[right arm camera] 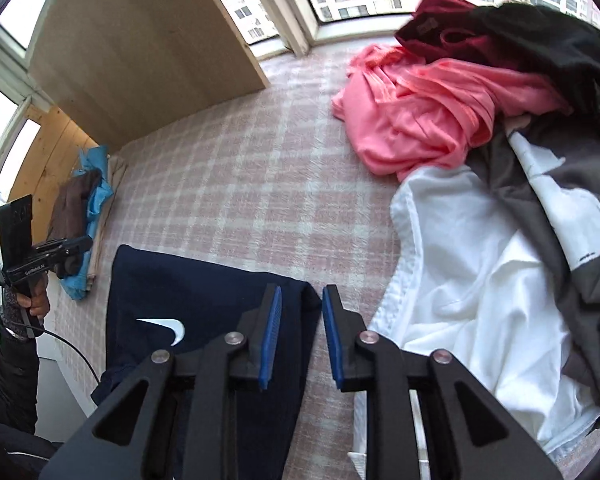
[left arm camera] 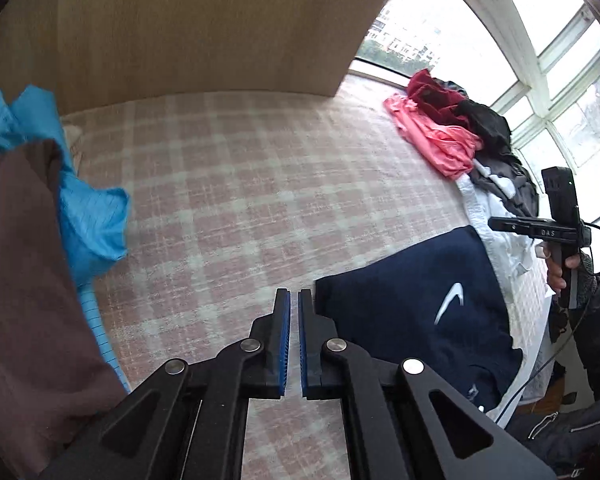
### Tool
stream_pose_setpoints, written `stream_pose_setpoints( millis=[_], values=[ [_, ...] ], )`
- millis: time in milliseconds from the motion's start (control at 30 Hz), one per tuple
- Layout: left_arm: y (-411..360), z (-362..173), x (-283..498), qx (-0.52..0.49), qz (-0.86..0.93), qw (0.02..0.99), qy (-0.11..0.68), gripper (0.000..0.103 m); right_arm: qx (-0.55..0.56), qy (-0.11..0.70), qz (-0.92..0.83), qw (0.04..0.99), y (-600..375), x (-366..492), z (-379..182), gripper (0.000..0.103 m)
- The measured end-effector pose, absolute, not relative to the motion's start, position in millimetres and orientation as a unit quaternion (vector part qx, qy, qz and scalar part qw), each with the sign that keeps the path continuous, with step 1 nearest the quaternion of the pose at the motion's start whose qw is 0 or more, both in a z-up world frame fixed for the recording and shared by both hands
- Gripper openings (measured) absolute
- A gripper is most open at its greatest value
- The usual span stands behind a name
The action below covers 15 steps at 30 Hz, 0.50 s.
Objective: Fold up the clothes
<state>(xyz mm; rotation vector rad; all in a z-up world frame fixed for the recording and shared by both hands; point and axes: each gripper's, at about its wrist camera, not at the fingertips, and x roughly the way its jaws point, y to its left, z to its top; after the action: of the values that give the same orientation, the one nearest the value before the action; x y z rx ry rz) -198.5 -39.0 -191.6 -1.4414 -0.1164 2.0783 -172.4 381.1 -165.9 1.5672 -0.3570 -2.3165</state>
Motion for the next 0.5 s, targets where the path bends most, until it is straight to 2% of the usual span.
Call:
stream_pose_setpoints(
  millis=[100,167,267,433,500],
  values=[
    [-2.4,-200.6,-191.9,-0.55,0.762,0.341,-0.022,0.01,0.555,-0.101,-0.802,0.197,340.4,-170.7,-168.3,0.021],
    [8.6,-214.4,-193.7,-0.564,0.757,0.331,-0.008,0.01,0.57,-0.068,-0.788,0.223,305.6,-168.6,-181.5,0.021],
    [-7.8,-221.3,-194.9,-0.568,0.762,0.309,-0.022,0.007,0.609,0.024,-0.772,0.182,286.8,-162.6,-210.9,0.021],
    [-40.9,-230.1,-178.7,-0.573,0.755,0.313,-0.067,0.011,0.595,0.042,-0.781,0.184,263.6,-166.7,-181.9,0.021],
    [-38.4,-240.3,-170.7,-0.576,0.746,0.323,-0.084,0.011,0.589,0.035,-0.779,0.212,235.4,-175.8,-163.6,0.022]
  ],
)
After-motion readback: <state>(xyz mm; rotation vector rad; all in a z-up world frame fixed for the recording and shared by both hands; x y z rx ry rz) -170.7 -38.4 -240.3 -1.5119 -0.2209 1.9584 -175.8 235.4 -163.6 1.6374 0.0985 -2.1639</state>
